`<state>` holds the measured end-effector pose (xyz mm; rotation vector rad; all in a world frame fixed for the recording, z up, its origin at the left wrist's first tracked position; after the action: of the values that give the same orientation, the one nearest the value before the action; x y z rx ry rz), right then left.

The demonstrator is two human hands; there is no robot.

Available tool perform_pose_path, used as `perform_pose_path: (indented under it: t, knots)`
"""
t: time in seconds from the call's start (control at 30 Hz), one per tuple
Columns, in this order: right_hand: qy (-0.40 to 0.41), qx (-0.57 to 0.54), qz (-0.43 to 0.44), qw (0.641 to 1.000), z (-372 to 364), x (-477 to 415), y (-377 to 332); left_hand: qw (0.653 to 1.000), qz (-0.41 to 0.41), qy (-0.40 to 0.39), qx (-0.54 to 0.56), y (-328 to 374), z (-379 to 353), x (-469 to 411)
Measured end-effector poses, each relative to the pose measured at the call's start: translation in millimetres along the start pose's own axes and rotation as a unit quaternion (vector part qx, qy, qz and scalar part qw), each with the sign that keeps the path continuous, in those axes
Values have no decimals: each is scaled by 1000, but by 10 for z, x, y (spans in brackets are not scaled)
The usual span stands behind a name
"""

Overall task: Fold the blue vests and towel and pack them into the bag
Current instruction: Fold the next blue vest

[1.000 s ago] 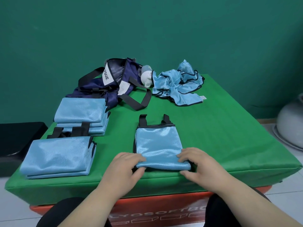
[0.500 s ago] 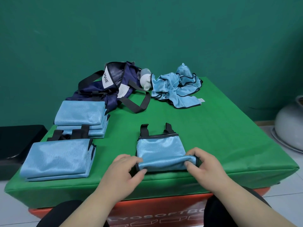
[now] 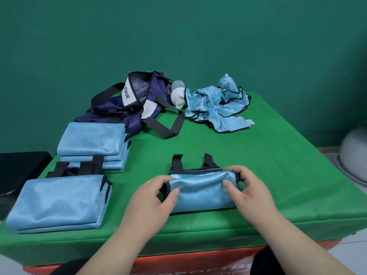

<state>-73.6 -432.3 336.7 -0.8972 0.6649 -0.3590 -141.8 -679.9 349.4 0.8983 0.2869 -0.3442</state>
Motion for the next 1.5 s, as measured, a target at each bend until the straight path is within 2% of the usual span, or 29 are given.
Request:
perform_pose_path:
  t: [0.23, 0.4, 0.53, 0.6, 0.67, 0.73, 0.8, 0.97, 1.07, 1.23, 1.43, 1.5]
  knots:
    - [3, 53, -25, 998, -208, -311, 125, 998, 55, 2, 3, -130, -137, -373]
    - [-35, 154, 9, 987, -393, -424, 163, 995, 43, -10, -86, -301, -282, -490]
    - [-26, 157, 12, 987, -358, -427, 173, 994, 32, 1, -102, -327, -247, -531]
    - [-13, 144, 33, 989, -311, -393, 99, 995, -10, 23, -96, -187, -164, -504]
    - [-2, 143, 91, 985, -303, -337, -77, 988, -112, 42, -97, 95, -115, -428]
    - [-8, 154, 182, 971, -392, -225, -288, 967, -226, 16, -117, 334, -267, -281]
    - [-50, 174, 239, 954, -561, -97, -366, 947, -278, -41, -158, 359, -528, -184]
    - [-178, 293, 187, 921, -822, -7, -81, 931, -226, -153, -243, -7, -866, -179]
    - [-213, 322, 176, 906, -812, 5, -2, 932, -203, -198, -226, -82, -911, -162]
    - [-256, 362, 154, 883, -791, 19, 117, 923, -204, -221, -241, -99, -918, -168]
    - [-271, 362, 145, 880, -766, 16, 129, 922, -176, -236, -252, -190, -869, -189]
    - [-268, 344, 140, 889, -734, 1, 101, 923, -180, -226, -254, -196, -813, -207]
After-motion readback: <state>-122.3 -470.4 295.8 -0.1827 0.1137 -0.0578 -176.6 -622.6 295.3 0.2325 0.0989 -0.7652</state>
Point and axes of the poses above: each hand's wrist, its own x-axis away from the middle knuckle, its own z-axis out of the back of the hand, y = z × x, the point moved 10 cm from there along -x, towards the middle knuckle, and after that the axes turned 13 degrees about y, right-handed, at the moved point
